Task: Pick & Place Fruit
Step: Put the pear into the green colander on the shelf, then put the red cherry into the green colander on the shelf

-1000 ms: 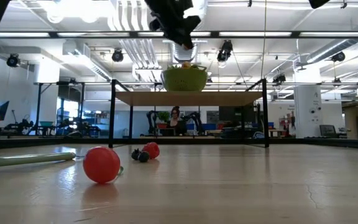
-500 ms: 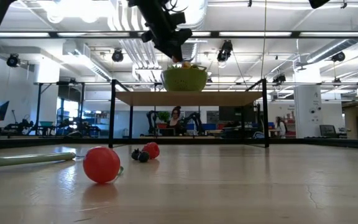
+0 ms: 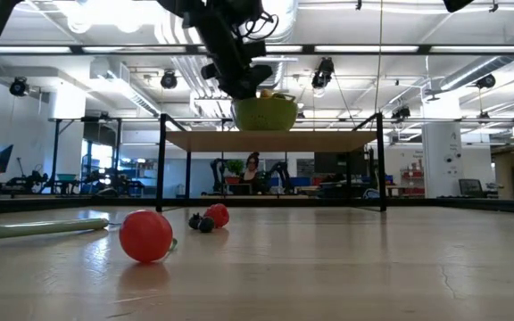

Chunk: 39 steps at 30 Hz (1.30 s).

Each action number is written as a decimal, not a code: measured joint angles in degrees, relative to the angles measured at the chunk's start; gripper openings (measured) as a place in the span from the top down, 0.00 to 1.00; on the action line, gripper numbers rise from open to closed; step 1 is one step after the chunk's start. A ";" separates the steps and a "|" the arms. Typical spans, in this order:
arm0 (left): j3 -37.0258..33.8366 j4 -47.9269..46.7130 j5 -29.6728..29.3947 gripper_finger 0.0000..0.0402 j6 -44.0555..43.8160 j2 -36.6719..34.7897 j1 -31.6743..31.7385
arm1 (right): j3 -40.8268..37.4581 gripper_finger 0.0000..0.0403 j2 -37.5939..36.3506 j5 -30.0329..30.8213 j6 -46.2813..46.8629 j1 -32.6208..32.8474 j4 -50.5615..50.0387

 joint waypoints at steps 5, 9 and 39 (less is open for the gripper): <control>-0.52 0.12 -0.02 0.67 0.39 0.00 0.00 | 0.00 0.10 -0.01 0.00 0.00 -0.01 0.00; -0.54 0.45 -0.39 0.66 0.80 -0.06 0.02 | 0.00 0.10 -0.01 0.00 0.00 -0.01 0.00; 4.87 0.35 1.03 0.48 4.71 -0.55 -0.24 | -0.01 0.10 -0.06 0.00 0.00 0.00 0.00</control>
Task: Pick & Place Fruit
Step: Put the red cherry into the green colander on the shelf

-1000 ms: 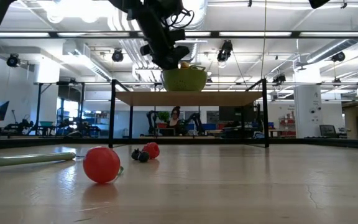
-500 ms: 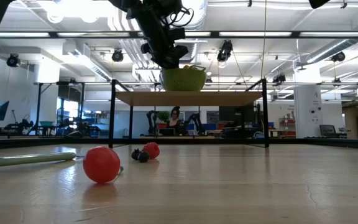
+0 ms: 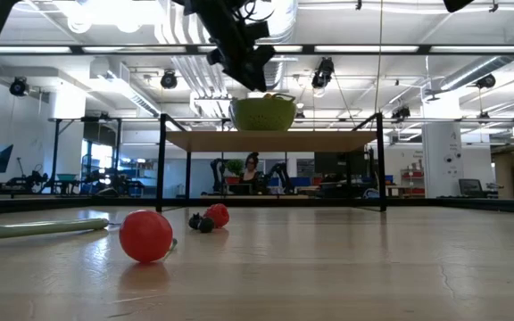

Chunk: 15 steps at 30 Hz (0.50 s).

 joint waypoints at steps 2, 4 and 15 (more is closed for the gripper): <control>0.75 -1.04 1.45 0.48 -0.39 0.00 0.01 | 0.01 0.10 0.00 0.00 0.00 0.00 0.00; 1.65 -2.56 2.41 0.48 -1.03 0.00 -0.04 | 0.01 0.10 0.00 0.01 0.00 0.00 0.00; 7.01 -15.57 4.44 0.48 -3.44 0.00 -3.10 | 0.01 0.10 0.02 0.01 0.00 -0.01 0.00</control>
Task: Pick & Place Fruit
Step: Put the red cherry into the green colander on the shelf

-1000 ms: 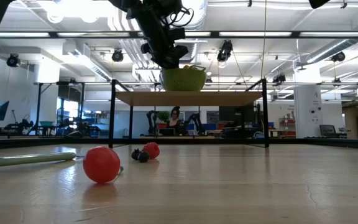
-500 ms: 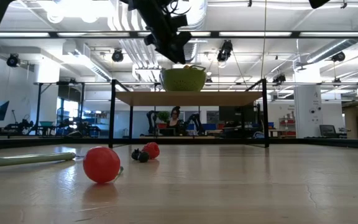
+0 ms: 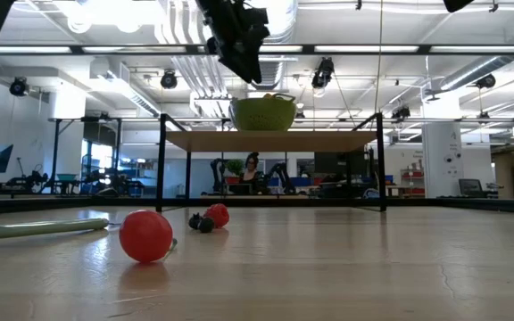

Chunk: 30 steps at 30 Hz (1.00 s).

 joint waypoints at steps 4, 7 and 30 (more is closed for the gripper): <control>0.69 -2.99 0.08 0.48 -1.42 0.00 -2.94 | 0.00 0.10 0.04 -0.01 0.00 0.00 0.00; 0.71 -4.11 0.08 0.48 -1.67 0.00 -5.37 | 0.00 0.10 0.04 0.01 0.00 0.00 0.00; -0.05 -13.88 -2.45 0.48 -14.97 0.00 -24.82 | -0.02 0.10 0.02 0.00 0.00 0.01 0.00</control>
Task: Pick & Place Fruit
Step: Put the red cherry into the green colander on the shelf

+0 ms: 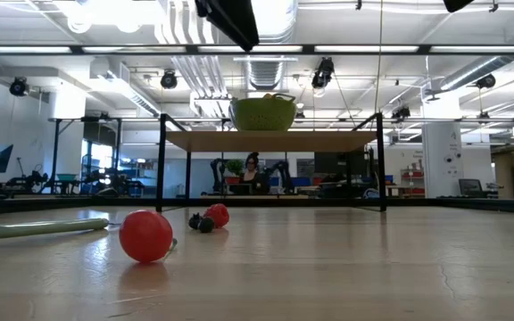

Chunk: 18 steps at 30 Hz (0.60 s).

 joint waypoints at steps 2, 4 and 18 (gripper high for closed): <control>0.00 0.03 0.00 0.48 -0.60 0.00 -1.38 | 0.01 0.10 0.00 0.00 0.00 -0.01 0.00; 0.00 0.03 0.00 0.48 -1.81 0.00 -2.41 | 0.02 0.10 0.00 0.01 0.00 -0.01 0.00; -10.20 0.65 0.64 0.48 -9.90 0.00 -9.78 | 0.01 0.10 -0.04 -0.01 0.00 -0.01 0.00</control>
